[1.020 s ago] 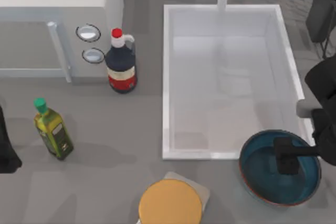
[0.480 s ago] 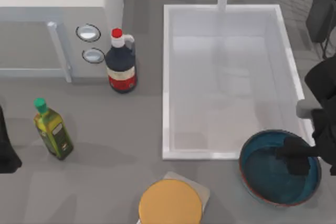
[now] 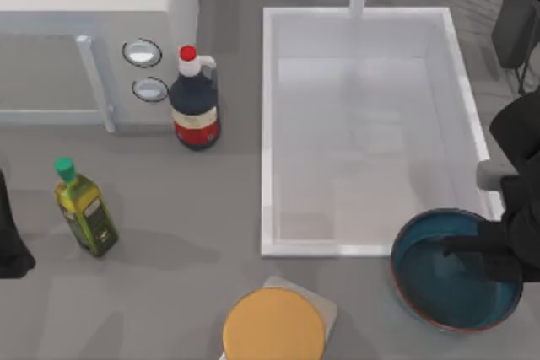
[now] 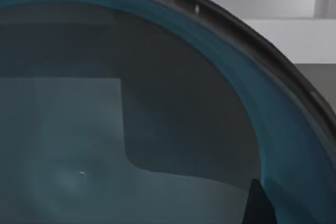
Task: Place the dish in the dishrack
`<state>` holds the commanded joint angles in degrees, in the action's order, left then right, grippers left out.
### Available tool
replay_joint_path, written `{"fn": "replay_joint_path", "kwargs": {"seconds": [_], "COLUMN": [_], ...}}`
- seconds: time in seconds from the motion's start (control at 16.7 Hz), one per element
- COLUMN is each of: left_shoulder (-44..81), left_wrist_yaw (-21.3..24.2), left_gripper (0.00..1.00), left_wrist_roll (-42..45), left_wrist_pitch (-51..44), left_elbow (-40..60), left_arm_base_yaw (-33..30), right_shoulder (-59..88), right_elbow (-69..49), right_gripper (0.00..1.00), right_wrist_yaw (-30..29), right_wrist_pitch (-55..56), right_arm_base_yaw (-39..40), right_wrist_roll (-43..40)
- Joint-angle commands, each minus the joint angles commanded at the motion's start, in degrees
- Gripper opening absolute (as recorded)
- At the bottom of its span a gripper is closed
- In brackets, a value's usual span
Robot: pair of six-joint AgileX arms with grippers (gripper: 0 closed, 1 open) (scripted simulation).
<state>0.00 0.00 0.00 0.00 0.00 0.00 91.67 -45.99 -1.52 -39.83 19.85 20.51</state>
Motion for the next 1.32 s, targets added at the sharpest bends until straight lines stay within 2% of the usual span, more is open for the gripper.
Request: {"fn": "replay_joint_path", "kwargs": {"seconds": [0.48, 0.66, 0.84, 1.14, 1.32], "left_shoulder": [0.0, 0.0, 0.0, 0.0, 0.0], "left_wrist_yaw": [0.0, 0.0, 0.0, 0.0, 0.0], "left_gripper": [1.0, 1.0, 1.0, 1.0, 1.0], "left_wrist_roll": [0.0, 0.0, 0.0, 0.0, 0.0], "left_wrist_pitch": [0.0, 0.0, 0.0, 0.0, 0.0], "left_elbow": [0.0, 0.0, 0.0, 0.0, 0.0], "left_arm_base_yaw": [0.0, 0.0, 0.0, 0.0, 0.0], "right_shoulder": [-0.1, -0.14, -0.8, -3.2, -5.22], "right_elbow": [-0.19, -4.1, -12.91, -29.9, -37.96], "right_gripper": [0.0, 0.0, 0.0, 0.0, 0.0], "right_wrist_yaw": [0.08, 0.08, 0.06, 0.08, 0.12], "right_wrist_pitch": [-0.18, -4.15, -13.63, -35.74, -44.24], "right_arm_base_yaw": [0.1, 0.23, 0.21, -0.11, -0.38], "right_wrist_roll": [0.11, 0.13, 0.15, -0.14, -0.42]}}
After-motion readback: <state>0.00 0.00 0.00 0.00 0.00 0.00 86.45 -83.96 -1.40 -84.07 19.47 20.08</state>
